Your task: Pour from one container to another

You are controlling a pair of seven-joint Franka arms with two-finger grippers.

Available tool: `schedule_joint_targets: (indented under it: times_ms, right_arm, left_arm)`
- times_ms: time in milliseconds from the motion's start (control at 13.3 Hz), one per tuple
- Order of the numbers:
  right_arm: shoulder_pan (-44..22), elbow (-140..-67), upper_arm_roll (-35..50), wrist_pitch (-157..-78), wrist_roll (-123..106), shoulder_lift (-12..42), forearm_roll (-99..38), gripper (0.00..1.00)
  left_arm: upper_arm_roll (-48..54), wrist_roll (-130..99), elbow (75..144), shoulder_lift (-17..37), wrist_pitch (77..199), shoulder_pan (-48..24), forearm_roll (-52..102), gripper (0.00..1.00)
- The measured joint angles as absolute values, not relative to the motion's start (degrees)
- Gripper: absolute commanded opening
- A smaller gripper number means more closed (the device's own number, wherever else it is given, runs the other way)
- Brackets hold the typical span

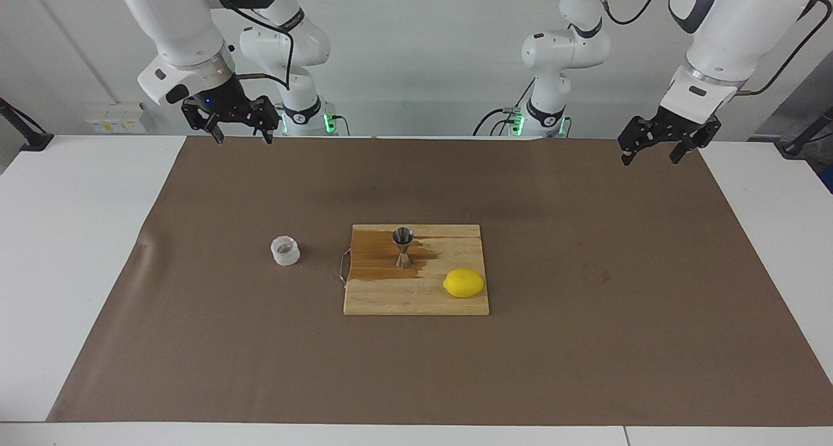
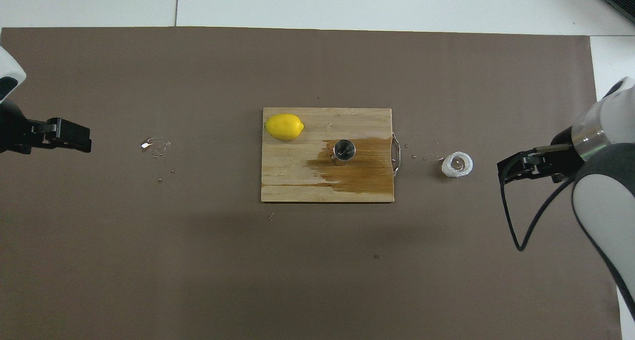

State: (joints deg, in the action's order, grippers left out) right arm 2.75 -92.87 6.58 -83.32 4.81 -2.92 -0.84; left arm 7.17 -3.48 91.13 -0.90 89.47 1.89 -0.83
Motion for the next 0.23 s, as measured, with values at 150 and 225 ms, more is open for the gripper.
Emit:
schedule_joint_targets:
  times_ms: [150, 225]
  right_arm:
    - [3.4, -92.7, 6.4, -83.4, 4.8, -2.6, -0.9, 1.0]
    - [4.0, -92.3, 6.3, -83.4, 4.8, -2.5, -1.2, 1.0]
  left_arm:
    - [7.2, -3.5, 91.1, -0.9, 89.5, 1.9, -0.8, 1.0]
    - [7.2, -3.5, 91.1, -0.9, 89.5, 1.9, -0.8, 1.0]
